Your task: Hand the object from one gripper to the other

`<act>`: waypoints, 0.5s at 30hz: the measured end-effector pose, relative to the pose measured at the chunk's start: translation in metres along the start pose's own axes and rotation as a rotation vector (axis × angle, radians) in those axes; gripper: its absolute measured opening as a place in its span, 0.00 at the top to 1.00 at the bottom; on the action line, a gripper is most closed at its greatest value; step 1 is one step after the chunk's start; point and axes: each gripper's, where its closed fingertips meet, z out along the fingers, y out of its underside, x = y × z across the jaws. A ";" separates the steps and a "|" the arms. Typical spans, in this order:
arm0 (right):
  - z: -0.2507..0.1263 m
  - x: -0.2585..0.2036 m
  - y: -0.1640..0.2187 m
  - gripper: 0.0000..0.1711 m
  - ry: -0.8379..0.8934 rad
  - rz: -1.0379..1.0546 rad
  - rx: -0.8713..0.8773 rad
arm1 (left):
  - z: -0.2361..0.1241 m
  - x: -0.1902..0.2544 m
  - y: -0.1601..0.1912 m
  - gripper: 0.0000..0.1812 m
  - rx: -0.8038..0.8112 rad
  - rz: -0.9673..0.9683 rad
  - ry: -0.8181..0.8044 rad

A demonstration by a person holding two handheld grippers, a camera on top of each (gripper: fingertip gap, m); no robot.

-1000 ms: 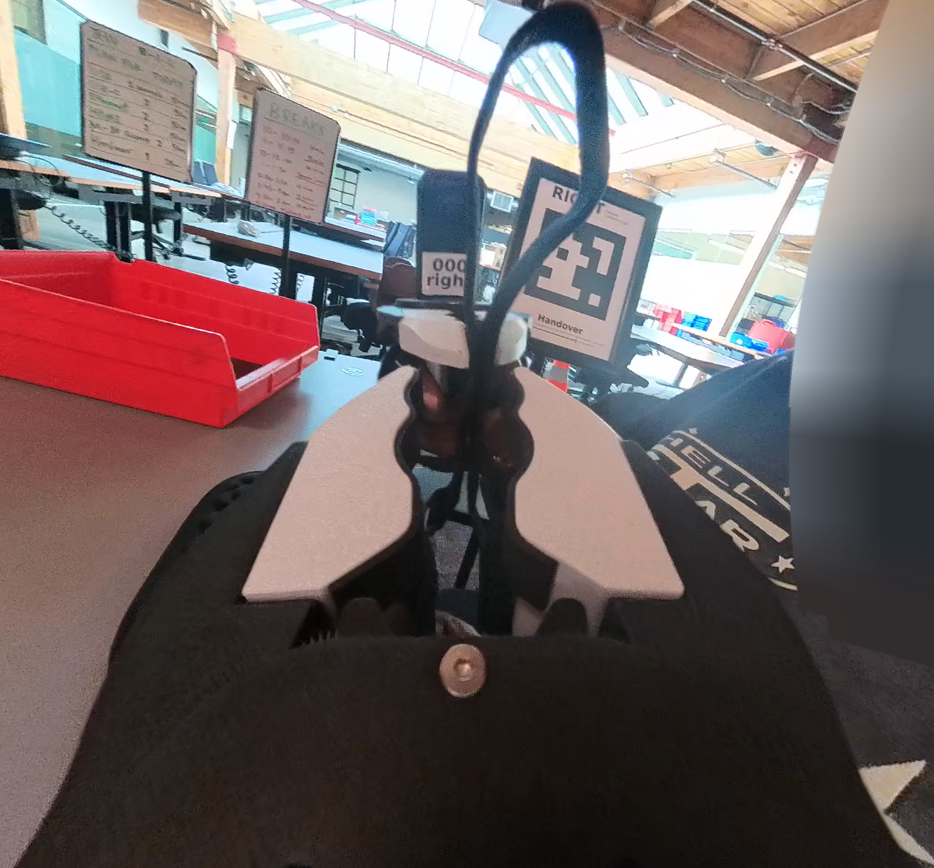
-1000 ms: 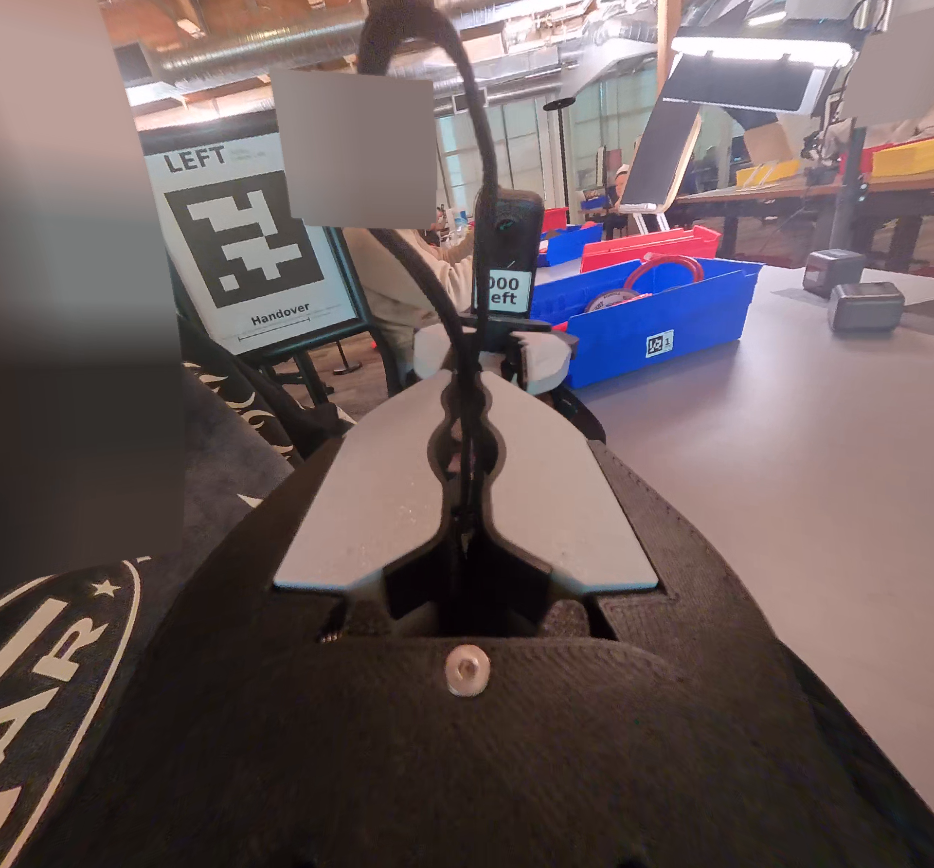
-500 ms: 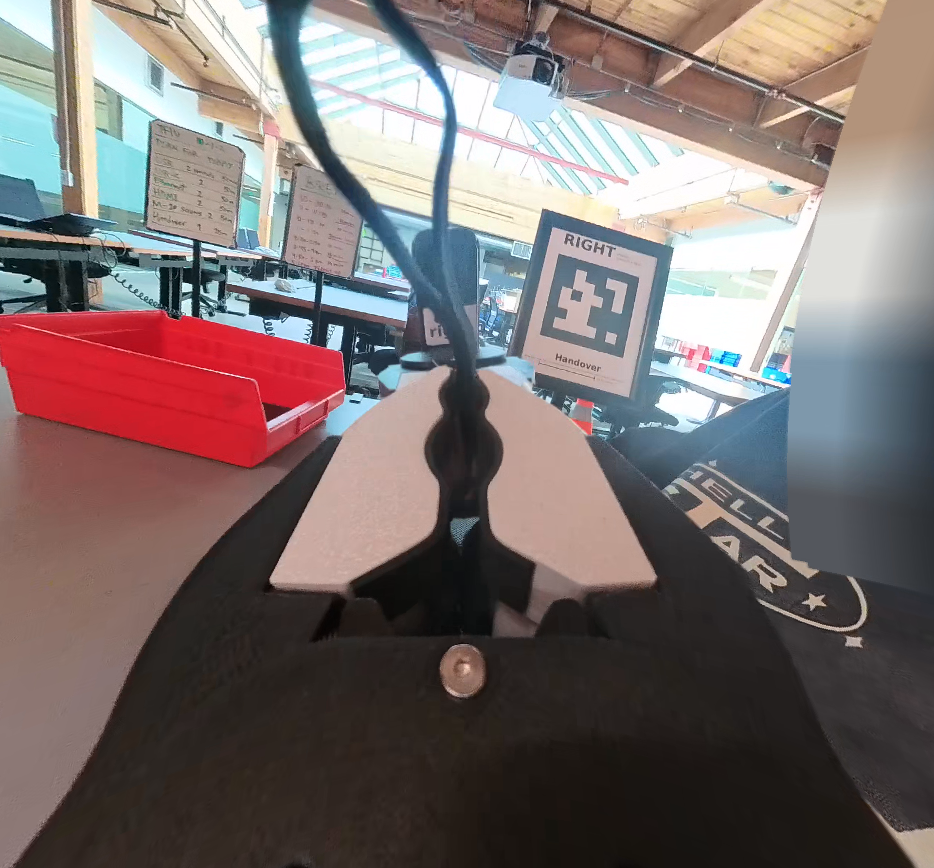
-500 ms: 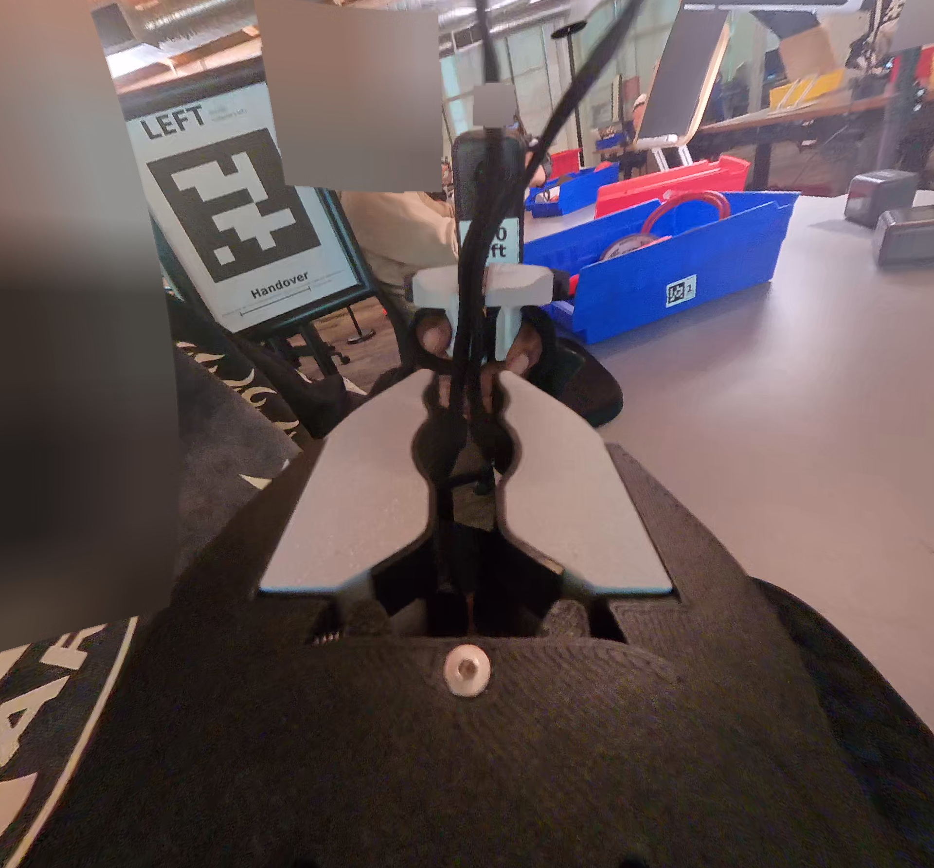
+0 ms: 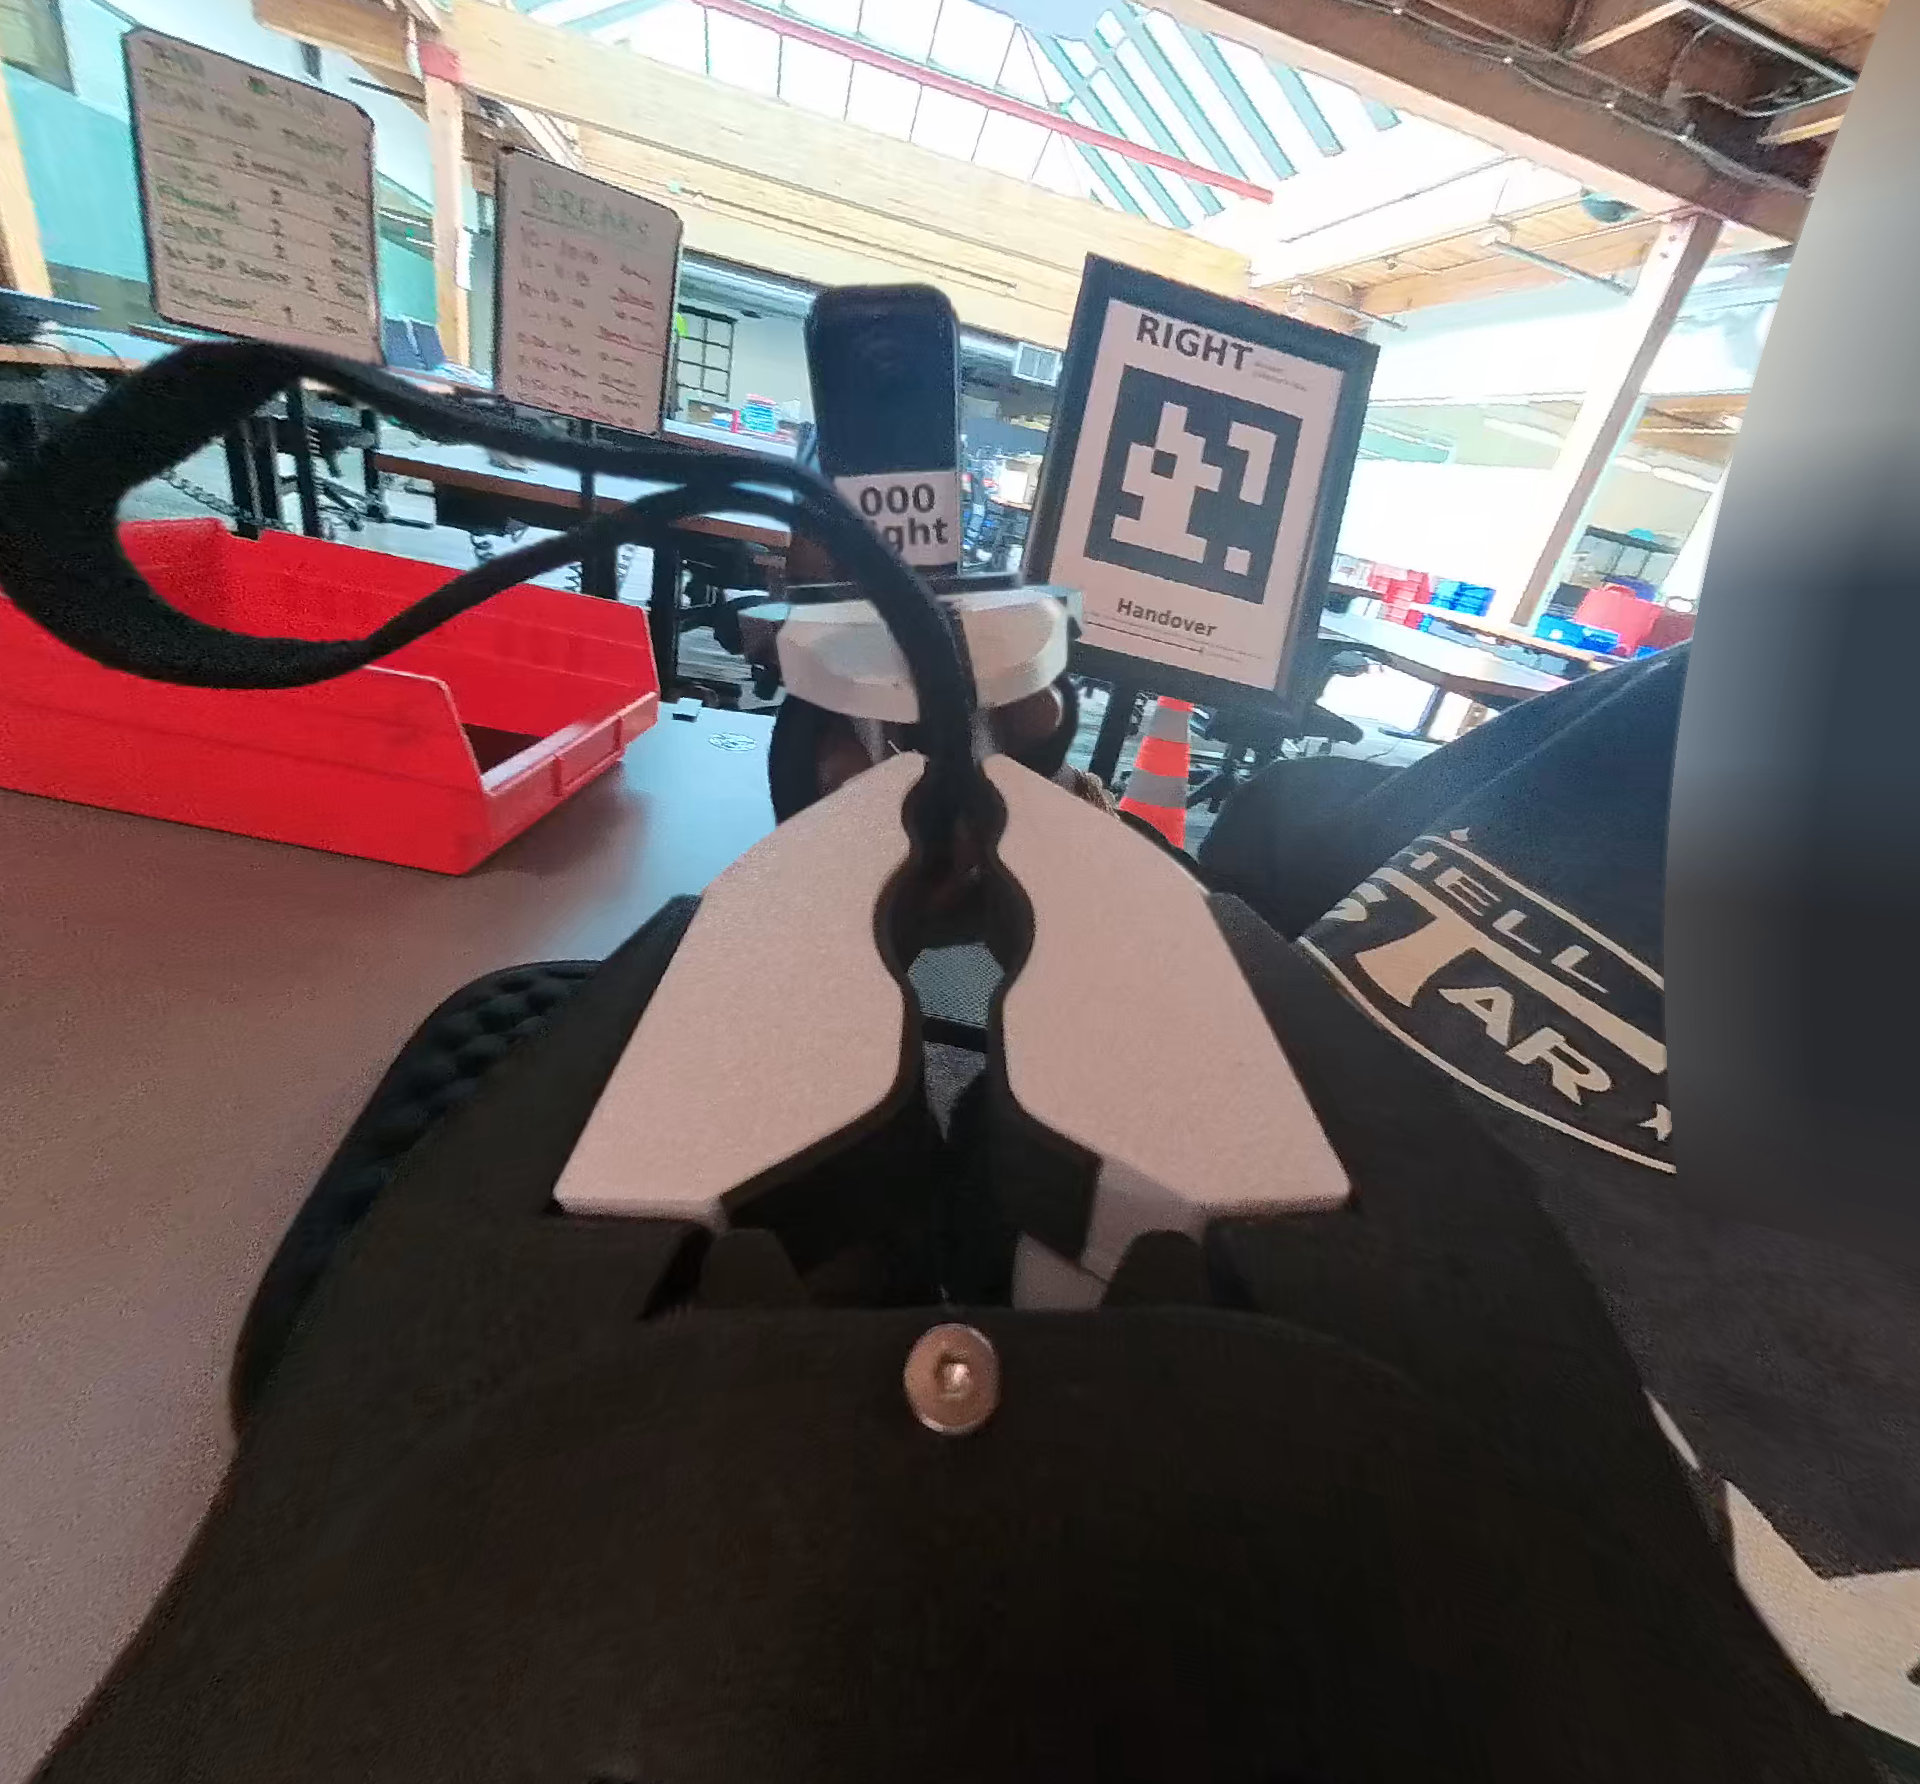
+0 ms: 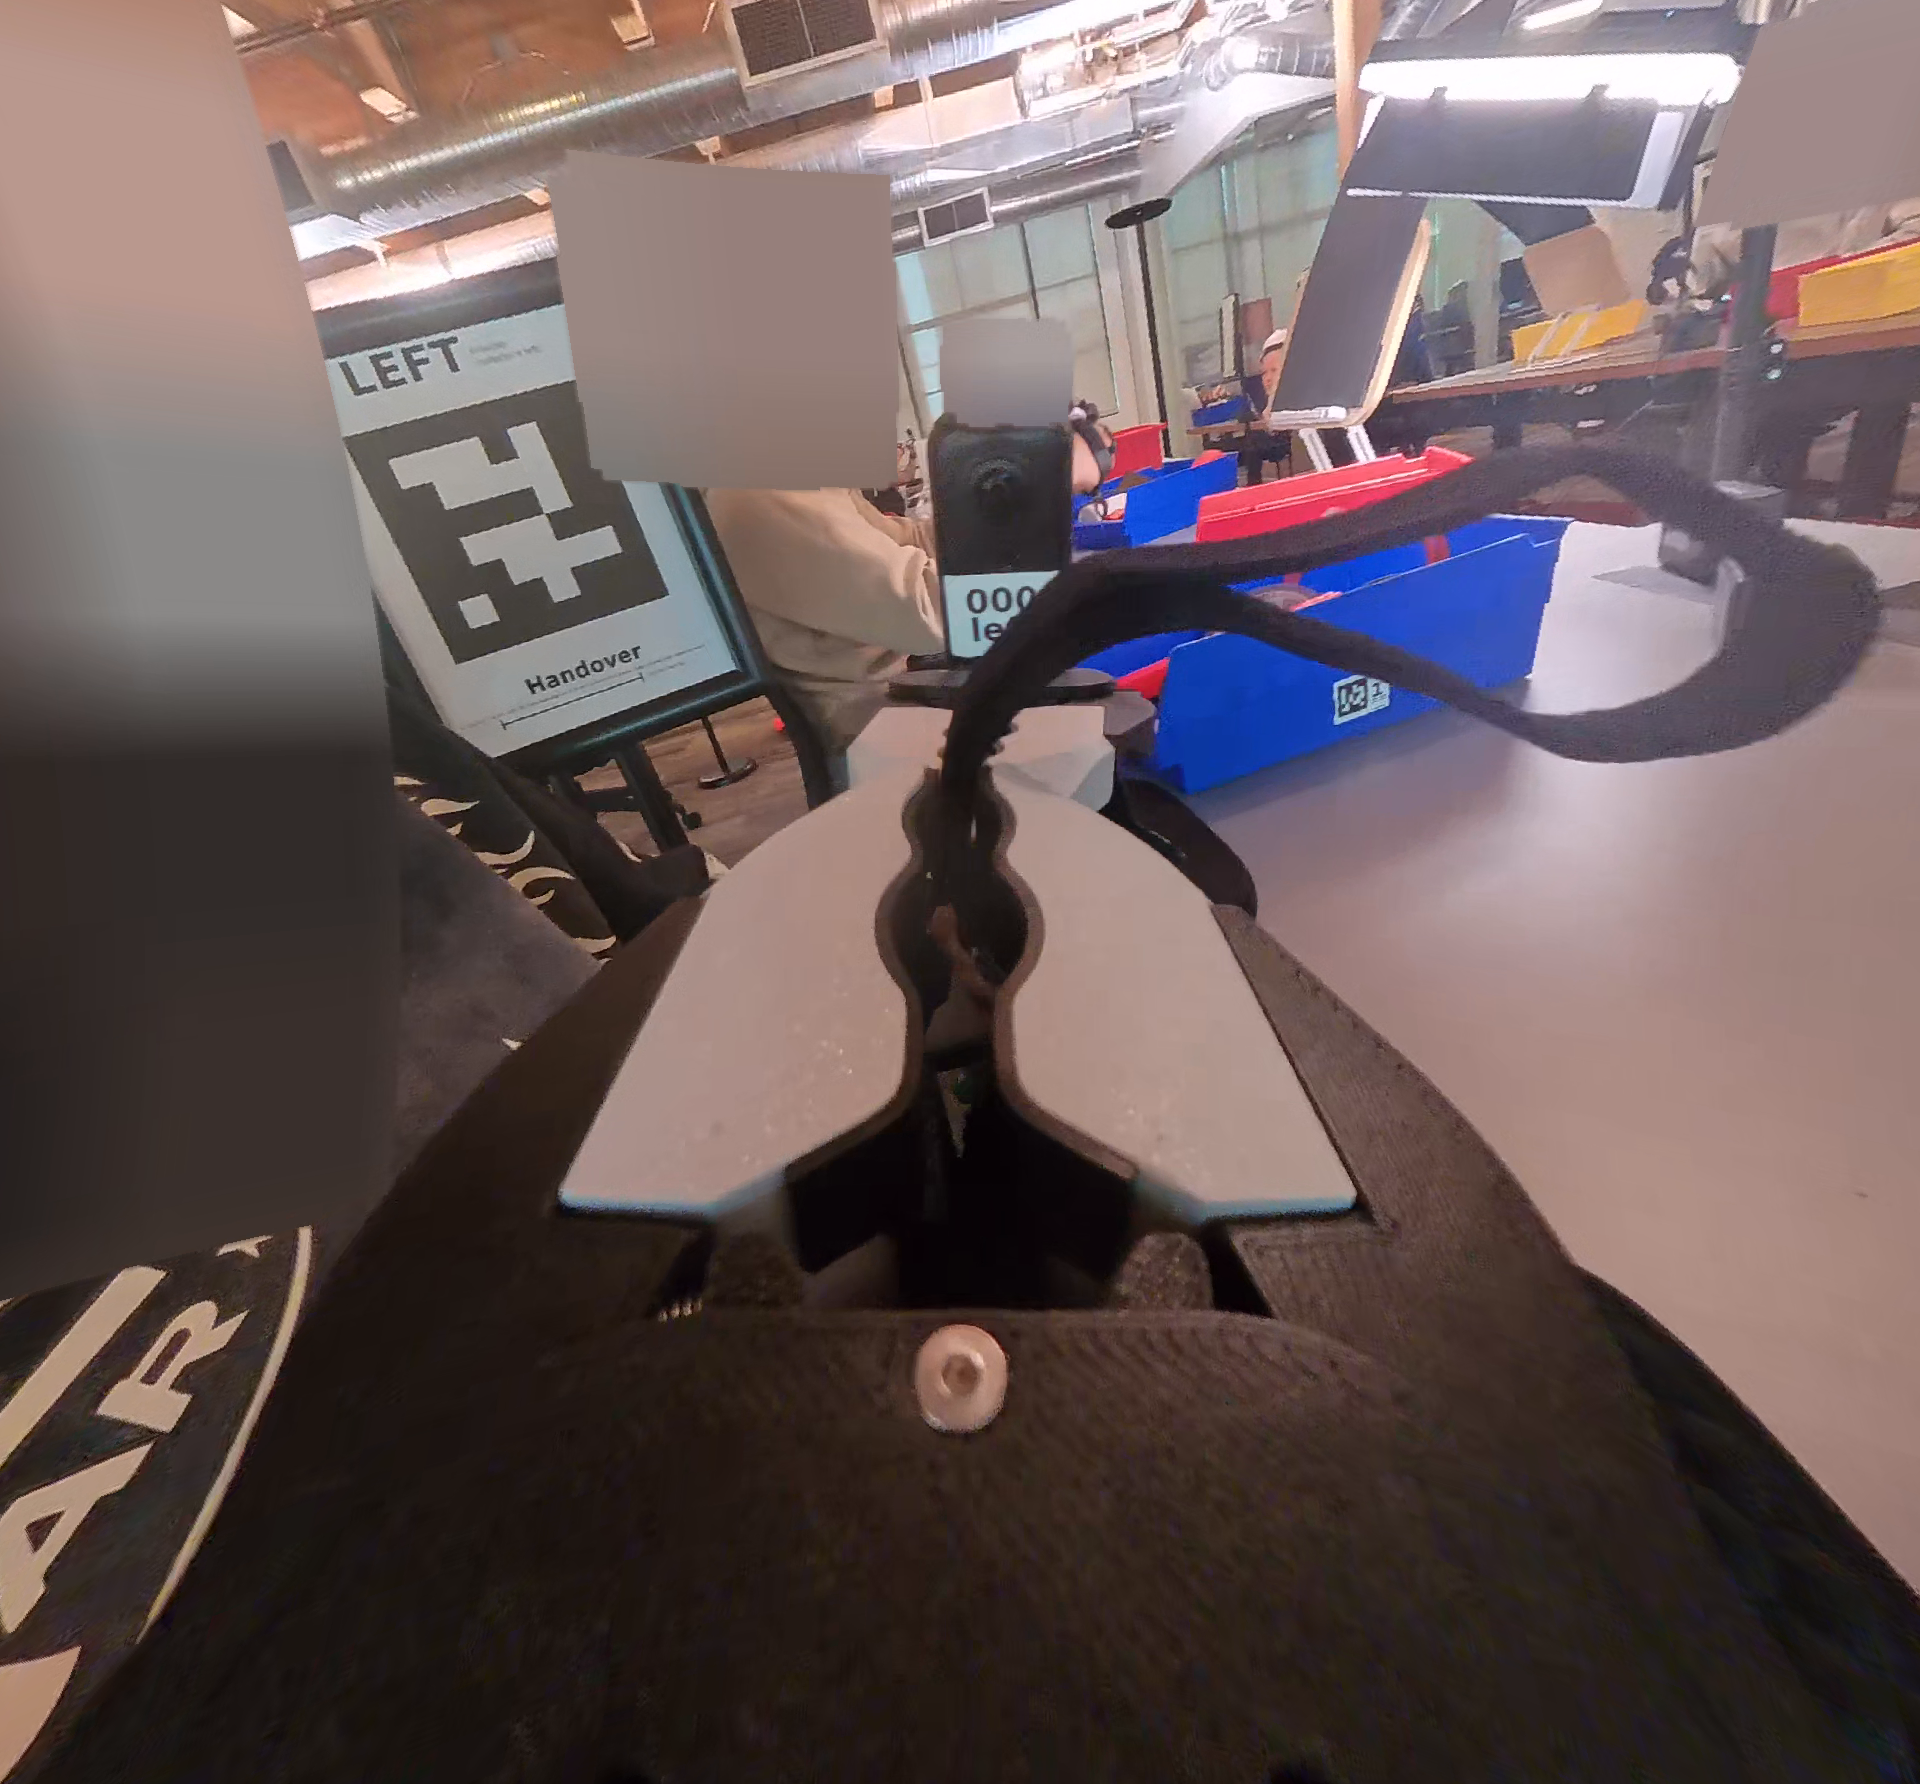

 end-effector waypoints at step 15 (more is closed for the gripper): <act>0.007 0.000 0.015 0.95 -0.028 0.030 -0.068 | -0.010 -0.001 -0.016 0.92 0.062 -0.002 -0.006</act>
